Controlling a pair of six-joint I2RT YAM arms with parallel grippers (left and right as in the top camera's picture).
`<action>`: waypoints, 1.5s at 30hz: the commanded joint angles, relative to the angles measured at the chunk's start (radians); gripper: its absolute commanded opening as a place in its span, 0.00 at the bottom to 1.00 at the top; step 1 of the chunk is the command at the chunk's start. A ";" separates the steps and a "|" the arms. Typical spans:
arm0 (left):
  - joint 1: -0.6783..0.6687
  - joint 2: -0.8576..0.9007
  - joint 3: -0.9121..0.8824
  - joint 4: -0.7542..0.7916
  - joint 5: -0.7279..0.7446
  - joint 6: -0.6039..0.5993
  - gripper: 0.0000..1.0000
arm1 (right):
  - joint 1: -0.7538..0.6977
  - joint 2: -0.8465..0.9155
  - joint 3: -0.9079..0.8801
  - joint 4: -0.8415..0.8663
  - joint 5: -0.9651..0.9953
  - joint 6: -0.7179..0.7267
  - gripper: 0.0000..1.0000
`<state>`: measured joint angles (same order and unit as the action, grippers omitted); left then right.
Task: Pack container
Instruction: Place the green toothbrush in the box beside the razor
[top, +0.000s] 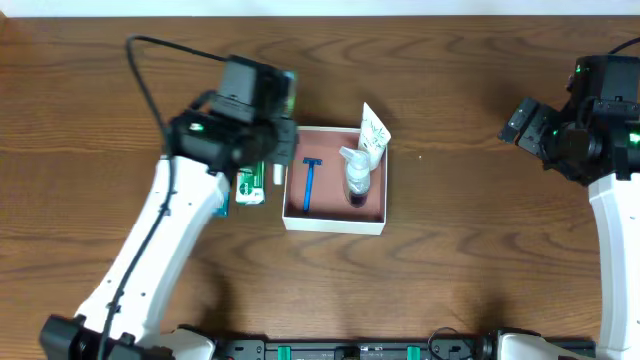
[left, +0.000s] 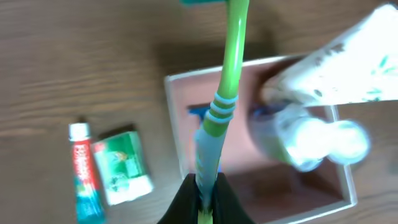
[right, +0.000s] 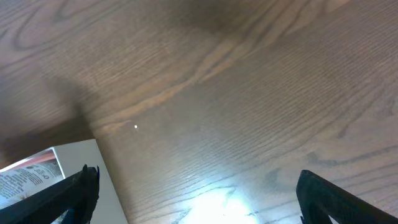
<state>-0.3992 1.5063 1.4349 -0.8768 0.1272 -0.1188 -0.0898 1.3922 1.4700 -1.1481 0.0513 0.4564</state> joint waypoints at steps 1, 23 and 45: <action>-0.062 0.053 -0.046 0.013 -0.071 -0.159 0.06 | -0.008 0.000 0.001 0.000 0.000 -0.001 0.99; -0.204 0.355 -0.089 0.062 -0.125 -0.262 0.06 | -0.008 0.000 0.002 0.000 0.000 -0.001 0.99; -0.204 0.328 -0.029 0.006 -0.124 -0.294 0.33 | -0.008 0.000 0.002 0.000 0.000 -0.001 0.99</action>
<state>-0.6033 1.8572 1.3575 -0.8673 0.0154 -0.4122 -0.0898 1.3922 1.4700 -1.1481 0.0513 0.4568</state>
